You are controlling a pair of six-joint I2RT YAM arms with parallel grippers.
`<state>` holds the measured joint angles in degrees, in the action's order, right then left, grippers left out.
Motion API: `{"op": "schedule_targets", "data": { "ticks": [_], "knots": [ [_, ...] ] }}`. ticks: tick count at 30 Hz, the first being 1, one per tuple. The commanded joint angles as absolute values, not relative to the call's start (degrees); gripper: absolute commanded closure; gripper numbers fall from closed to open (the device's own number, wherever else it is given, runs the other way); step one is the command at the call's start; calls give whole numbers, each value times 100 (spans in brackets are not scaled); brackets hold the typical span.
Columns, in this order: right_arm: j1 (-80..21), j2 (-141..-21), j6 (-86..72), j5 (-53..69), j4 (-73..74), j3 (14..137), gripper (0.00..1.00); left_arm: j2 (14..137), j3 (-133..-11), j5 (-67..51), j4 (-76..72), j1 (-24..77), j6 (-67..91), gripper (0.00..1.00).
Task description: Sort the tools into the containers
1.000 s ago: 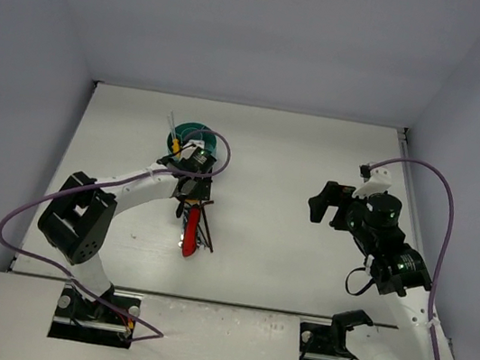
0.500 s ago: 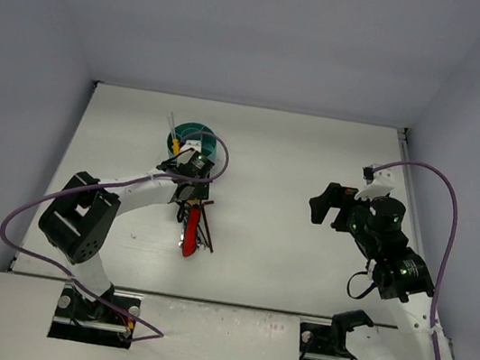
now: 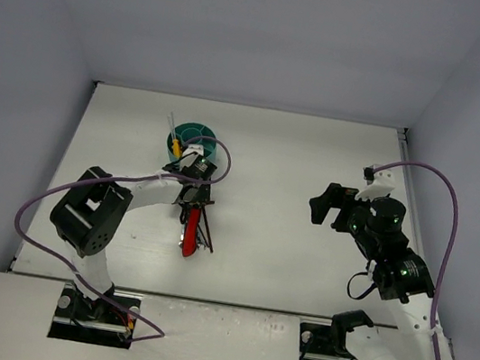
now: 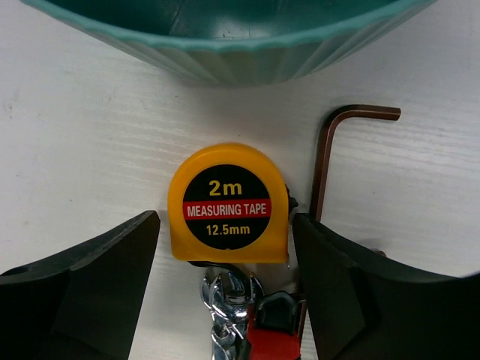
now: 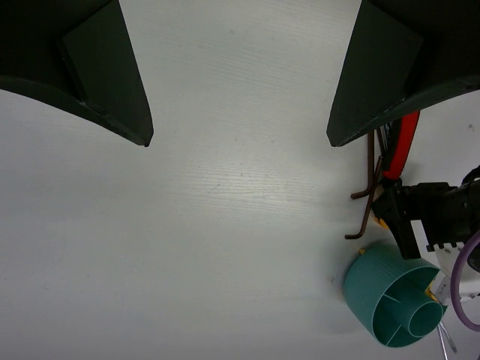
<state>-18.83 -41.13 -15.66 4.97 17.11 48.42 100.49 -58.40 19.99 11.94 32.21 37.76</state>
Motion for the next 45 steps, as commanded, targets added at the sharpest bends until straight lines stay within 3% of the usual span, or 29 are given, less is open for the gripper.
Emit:
{"op": "schedule_targets", "data": {
  "ticks": [1, 12, 17, 23, 32, 45],
  "knots": [
    [-1916, -4067, -1608, 536, 1476, 4911, 0, 9991, -5896, 2099, 1003, 3243, 3819, 33],
    [-1916, -4091, -1611, 576, 1485, 4920, 0, 9208, -5440, 2064, 1027, 3237, 3731, 73],
    [-1916, -4271, -1597, 829, 1485, 5145, 0, 8394, -5361, 1734, 974, 3243, 3089, 74],
    [-1916, -4923, -1674, 1724, 1493, 5733, 0, 7394, -5352, 356, 397, 3251, 1478, 74],
    [-2111, -6491, -2272, 3285, 1468, 7259, 10, 6680, -5583, -1392, 152, 3252, -288, 74],
    [-3613, -8063, -2859, 2854, 1324, 8385, 12, 6492, -5862, -2479, -97, 3297, -773, 73]
  ]
}}
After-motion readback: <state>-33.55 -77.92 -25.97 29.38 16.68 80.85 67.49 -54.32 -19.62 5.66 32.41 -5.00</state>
